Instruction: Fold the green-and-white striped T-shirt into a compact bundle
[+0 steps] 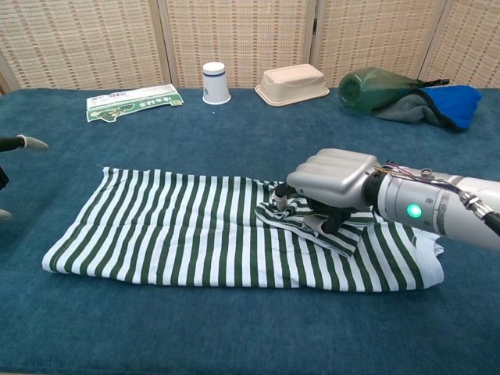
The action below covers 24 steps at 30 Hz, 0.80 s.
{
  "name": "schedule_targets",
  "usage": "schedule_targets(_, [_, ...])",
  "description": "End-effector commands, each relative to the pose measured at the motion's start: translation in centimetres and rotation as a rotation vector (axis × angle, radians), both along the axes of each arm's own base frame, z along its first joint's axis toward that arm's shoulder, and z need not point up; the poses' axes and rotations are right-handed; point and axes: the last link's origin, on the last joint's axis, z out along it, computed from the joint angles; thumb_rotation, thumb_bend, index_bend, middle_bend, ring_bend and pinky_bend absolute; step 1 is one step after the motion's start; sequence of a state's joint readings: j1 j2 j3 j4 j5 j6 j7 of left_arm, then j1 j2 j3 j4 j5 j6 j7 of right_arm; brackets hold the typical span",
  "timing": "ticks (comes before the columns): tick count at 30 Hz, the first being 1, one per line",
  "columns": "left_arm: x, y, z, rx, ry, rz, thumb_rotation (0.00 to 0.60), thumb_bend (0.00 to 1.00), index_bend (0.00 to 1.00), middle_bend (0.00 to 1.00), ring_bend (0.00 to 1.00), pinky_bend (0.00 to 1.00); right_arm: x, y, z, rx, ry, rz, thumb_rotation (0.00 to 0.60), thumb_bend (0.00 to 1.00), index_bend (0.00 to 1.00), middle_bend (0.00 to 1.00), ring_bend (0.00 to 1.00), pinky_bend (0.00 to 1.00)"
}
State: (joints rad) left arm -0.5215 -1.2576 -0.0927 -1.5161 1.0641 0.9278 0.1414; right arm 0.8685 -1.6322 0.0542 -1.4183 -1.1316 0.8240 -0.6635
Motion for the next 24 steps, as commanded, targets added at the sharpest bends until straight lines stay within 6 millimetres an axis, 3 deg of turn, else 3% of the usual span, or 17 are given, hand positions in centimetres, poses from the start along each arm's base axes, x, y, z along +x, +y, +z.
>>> schedule_targets(1, [-0.1, 0.2, 0.2, 0.008, 0.018, -0.017, 0.600, 0.26, 0.00, 0.85, 0.78, 0.97, 0.5, 0.1, 1.2, -0.020, -0.057, -0.003, 0.600, 0.53, 0.27, 0.93, 1.00, 1.00])
schedule_targets(10, [-0.5, 0.7, 0.3, 0.001, 0.119, -0.183, 0.600, 0.26, 0.00, 0.85, 0.78, 0.97, 0.4, 0.7, 7.2, -0.116, -0.161, 0.012, 0.600, 0.48, 0.27, 0.93, 1.00, 1.00])
schedule_targets(18, [-1.3, 1.5, -1.0, -0.016, 0.130, -0.416, 0.600, 0.26, 0.20, 0.85, 0.78, 0.96, -1.3, 2.2, 11.8, -0.192, -0.199, -0.006, 0.600, 0.41, 0.27, 0.93, 1.00, 1.00])
schedule_targets(24, [-1.6, 2.0, -3.0, -0.035, 0.146, -0.581, 0.600, 0.26, 0.30, 0.85, 0.78, 0.95, -2.8, 3.3, 13.7, -0.226, -0.201, -0.028, 0.600, 0.35, 0.27, 0.93, 1.00, 1.00])
